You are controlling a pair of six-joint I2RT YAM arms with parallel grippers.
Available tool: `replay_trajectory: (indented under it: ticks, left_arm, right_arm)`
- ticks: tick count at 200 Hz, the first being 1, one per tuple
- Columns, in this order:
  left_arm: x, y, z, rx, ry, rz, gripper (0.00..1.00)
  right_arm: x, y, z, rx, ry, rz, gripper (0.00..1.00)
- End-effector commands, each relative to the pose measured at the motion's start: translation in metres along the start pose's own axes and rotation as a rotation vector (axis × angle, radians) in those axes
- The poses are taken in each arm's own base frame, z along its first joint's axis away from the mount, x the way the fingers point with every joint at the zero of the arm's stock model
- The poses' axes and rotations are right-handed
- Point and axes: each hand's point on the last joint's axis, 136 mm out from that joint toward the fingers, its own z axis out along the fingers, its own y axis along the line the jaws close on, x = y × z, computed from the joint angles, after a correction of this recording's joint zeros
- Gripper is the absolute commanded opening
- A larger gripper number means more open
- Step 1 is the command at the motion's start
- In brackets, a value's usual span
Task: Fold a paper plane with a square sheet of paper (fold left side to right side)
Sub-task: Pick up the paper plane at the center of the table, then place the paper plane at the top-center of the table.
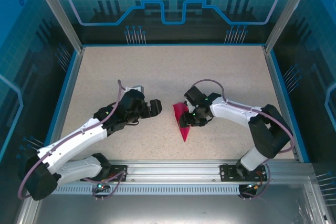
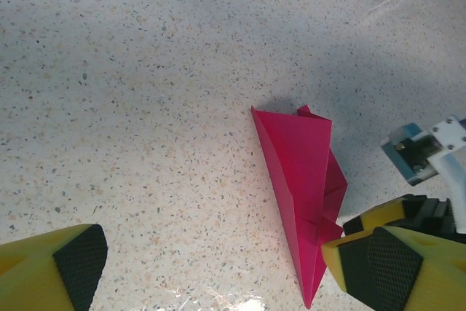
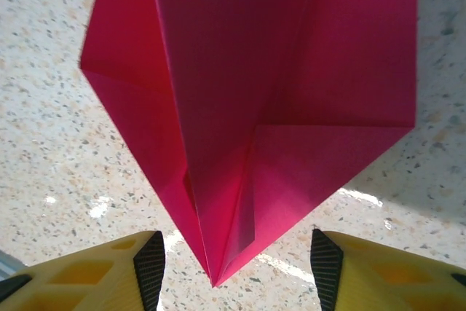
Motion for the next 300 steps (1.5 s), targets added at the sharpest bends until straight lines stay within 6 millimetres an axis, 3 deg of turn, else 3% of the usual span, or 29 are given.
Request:
replay_trajectory:
  ticks: [1,40,109,150,168,185,212,259,275,283,300]
  left_arm:
    - [0.001,0.006,-0.004,-0.003,-0.005,0.0,0.96]
    - [0.003,0.01,-0.005,-0.011,-0.007,-0.004,0.97]
    - [0.006,0.018,-0.007,-0.031,-0.001,-0.001,0.97]
    - [0.007,0.024,-0.012,-0.044,-0.007,0.001,0.98]
    - [0.005,0.025,-0.015,-0.041,-0.014,0.007,0.98]
    - [0.002,0.024,-0.019,-0.031,-0.025,0.021,0.99]
    - [-0.003,0.016,-0.027,0.013,-0.048,0.073,0.99]
    - [-0.003,0.001,-0.038,0.108,-0.055,0.206,0.99]
    - [0.0,-0.012,-0.042,0.182,-0.052,0.285,0.99]
    - [0.001,-0.017,-0.045,0.209,-0.051,0.32,0.99]
    - [-0.001,-0.024,-0.051,0.244,-0.067,0.381,0.99]
  right_arm:
    - [-0.003,0.007,0.002,0.024,0.011,0.005,0.55]
    - [-0.008,0.012,0.014,0.044,0.027,-0.013,0.39]
    - [-0.008,0.012,0.041,0.13,0.093,-0.039,0.25]
    - [-0.024,0.006,0.027,0.163,0.058,-0.031,0.11]
    - [-0.041,0.008,0.013,0.151,0.023,-0.03,0.02]
    - [-0.065,0.003,0.0,0.149,-0.005,-0.009,0.01]
    - [-0.12,-0.013,-0.013,0.161,-0.044,0.049,0.01]
    - [-0.197,-0.051,-0.006,0.244,-0.078,0.154,0.02]
    - [-0.214,-0.053,-0.005,0.247,-0.088,0.172,0.03]
    - [-0.216,-0.057,0.009,0.265,-0.063,0.175,0.03]
    - [-0.223,-0.057,0.017,0.275,-0.042,0.175,0.03]
